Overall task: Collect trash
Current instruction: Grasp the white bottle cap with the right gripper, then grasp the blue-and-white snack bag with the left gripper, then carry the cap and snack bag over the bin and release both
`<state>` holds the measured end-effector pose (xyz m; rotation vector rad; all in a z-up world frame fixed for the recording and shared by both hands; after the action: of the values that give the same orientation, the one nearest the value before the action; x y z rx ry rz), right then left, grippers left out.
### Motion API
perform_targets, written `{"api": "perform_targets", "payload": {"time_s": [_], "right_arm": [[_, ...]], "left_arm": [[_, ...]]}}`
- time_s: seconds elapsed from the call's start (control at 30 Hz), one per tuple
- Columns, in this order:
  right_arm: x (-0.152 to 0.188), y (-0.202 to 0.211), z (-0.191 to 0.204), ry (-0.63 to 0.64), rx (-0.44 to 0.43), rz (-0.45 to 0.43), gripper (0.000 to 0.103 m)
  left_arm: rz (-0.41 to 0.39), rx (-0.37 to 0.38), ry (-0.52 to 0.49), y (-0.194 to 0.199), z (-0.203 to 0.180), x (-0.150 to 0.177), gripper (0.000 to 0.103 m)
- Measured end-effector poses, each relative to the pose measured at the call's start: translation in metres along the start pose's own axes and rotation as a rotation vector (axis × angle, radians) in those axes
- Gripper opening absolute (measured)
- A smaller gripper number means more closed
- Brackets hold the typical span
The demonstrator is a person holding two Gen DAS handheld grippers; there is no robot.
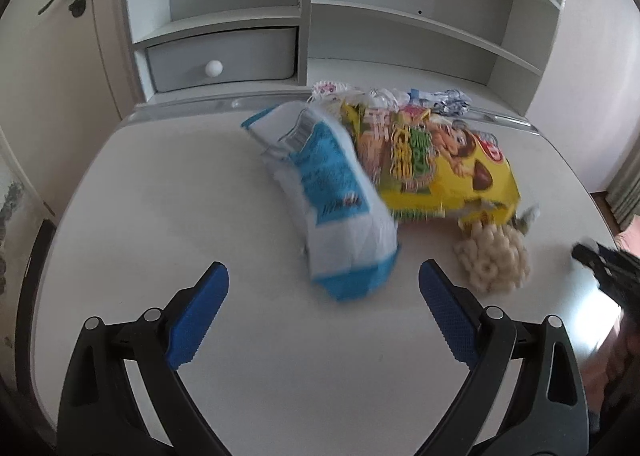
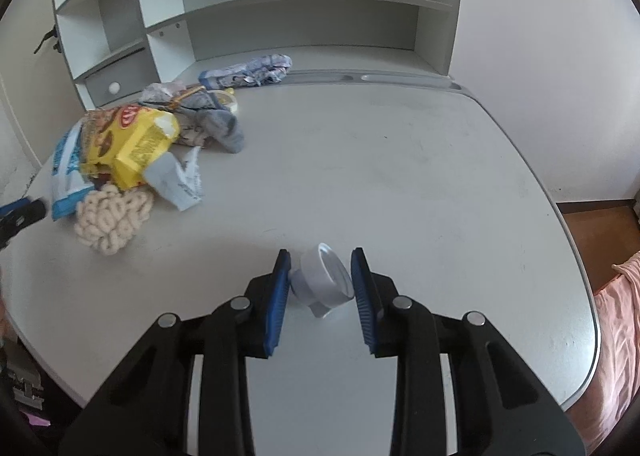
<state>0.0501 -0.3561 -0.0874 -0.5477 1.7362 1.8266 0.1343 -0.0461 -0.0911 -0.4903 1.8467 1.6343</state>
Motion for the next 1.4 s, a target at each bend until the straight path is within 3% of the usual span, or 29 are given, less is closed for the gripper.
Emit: {"api": "perform_targets", "payload": {"time_s": [0.3, 0.33, 0.37, 0.43, 0.63, 0.77, 0.87, 1.07, 1.2, 1.4], "right_arm": [[0.005, 0.019, 0.005, -0.007, -0.026, -0.018, 0.031], [0.006, 0.020, 0.004, -0.010, -0.025, -0.018, 0.031], [0.007, 0.021, 0.003, -0.012, -0.025, -0.017, 0.031], [0.010, 0.023, 0.000, -0.014, -0.025, -0.014, 0.031], [0.013, 0.035, -0.012, -0.038, -0.021, -0.038, 0.031], [0.015, 0.046, -0.030, -0.079, -0.007, -0.051, 0.031], [0.019, 0.056, -0.055, -0.129, 0.029, -0.065, 0.031], [0.048, 0.091, -0.135, -0.275, 0.159, -0.093, 0.031], [0.093, 0.122, -0.205, -0.418, 0.280, -0.090, 0.031], [0.173, 0.153, -0.297, -0.623, 0.420, -0.040, 0.031]], "left_arm": [[0.053, -0.022, 0.064, -0.039, 0.005, -0.011, 0.089], [0.047, -0.013, 0.069, -0.037, 0.006, -0.010, 0.073], [0.041, -0.004, 0.071, -0.035, 0.006, -0.010, 0.048], [0.042, -0.008, 0.077, -0.030, 0.009, -0.010, 0.041], [-0.026, -0.059, 0.037, 0.011, 0.018, -0.010, 0.039], [-0.069, -0.047, -0.028, 0.037, -0.005, -0.013, 0.039], [-0.105, 0.017, -0.106, 0.051, -0.049, -0.019, 0.039], [-0.126, 0.255, -0.291, 0.063, -0.183, -0.013, 0.039], [-0.103, 0.460, -0.462, 0.071, -0.298, 0.019, 0.039], [-0.014, 0.678, -0.657, 0.071, -0.433, 0.091, 0.039]]}}
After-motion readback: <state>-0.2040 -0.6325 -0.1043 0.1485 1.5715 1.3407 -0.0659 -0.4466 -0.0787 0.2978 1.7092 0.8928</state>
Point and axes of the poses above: each gripper's, at about its wrist camera, not at the fingertips, and y roughly against the way its jaws point, z to its left, x to its underside, the point moved 7 cm from there along -y, roughly the way its jaws point, and after that the axes turned 2 degrees about -y, right-handed, at the moved point
